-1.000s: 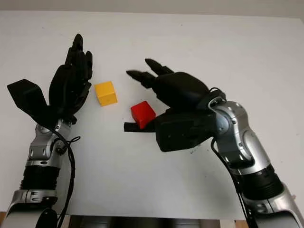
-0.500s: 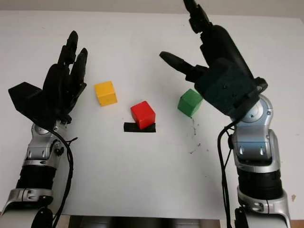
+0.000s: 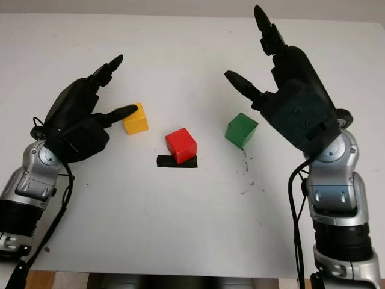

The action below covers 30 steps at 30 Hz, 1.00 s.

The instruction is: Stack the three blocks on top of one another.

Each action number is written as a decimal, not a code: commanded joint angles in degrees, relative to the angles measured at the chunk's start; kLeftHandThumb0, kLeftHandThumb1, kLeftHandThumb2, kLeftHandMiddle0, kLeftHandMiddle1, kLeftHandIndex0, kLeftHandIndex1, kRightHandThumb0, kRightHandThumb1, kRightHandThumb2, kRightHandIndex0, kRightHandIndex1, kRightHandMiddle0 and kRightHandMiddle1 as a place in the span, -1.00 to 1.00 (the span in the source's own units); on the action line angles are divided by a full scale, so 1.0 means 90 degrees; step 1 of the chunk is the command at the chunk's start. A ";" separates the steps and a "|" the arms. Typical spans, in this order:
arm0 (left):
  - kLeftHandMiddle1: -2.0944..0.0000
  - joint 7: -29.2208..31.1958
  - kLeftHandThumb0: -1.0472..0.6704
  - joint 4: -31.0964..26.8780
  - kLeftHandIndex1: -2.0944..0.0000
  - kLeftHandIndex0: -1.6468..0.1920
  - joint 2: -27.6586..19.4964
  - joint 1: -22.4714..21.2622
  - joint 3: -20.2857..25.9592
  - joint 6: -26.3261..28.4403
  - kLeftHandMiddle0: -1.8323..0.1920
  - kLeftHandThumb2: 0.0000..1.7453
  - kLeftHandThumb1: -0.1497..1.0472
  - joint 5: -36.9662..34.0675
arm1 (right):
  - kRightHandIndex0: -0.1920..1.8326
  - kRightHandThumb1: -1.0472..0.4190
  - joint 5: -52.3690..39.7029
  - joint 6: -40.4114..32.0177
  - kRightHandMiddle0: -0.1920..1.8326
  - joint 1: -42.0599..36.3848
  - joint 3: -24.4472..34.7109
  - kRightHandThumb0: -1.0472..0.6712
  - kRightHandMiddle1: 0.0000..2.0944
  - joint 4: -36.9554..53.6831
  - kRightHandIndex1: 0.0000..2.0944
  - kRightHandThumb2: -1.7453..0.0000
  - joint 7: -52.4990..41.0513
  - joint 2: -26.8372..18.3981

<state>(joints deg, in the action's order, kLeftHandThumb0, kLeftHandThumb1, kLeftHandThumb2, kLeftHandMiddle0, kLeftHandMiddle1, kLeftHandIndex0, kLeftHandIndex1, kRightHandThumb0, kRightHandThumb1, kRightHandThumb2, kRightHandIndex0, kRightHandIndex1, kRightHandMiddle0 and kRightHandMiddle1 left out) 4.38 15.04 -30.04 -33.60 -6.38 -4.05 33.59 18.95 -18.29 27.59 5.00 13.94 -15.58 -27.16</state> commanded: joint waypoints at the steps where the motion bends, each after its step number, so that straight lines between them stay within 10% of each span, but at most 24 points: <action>1: 0.97 0.0138 -0.86 -0.0171 0.94 0.64 -0.0159 -0.0005 -0.0159 0.0086 0.84 -0.82 1.00 0.0180 | -0.93 -1.00 0.0022 0.0000 -0.88 -0.0051 0.0044 -0.65 -0.94 0.0120 -0.96 0.54 0.0069 -0.0101; 30: 0.93 -0.0738 -0.88 0.0102 0.84 0.32 -0.0055 -0.0355 -0.0916 0.0626 0.75 -0.78 1.00 0.1732 | -0.89 -1.00 0.0183 0.0100 -0.87 -0.0086 -0.0161 -0.61 -0.94 0.0049 -0.94 0.58 0.0373 -0.0035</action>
<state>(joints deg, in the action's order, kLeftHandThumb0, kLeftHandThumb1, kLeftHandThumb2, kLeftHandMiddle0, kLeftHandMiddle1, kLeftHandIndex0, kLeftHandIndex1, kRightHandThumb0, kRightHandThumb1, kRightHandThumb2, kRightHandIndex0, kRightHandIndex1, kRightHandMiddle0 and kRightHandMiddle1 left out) -1.44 15.73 -30.88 -36.05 -14.11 1.55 48.96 20.72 -17.50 27.45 3.48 13.50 -12.59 -27.47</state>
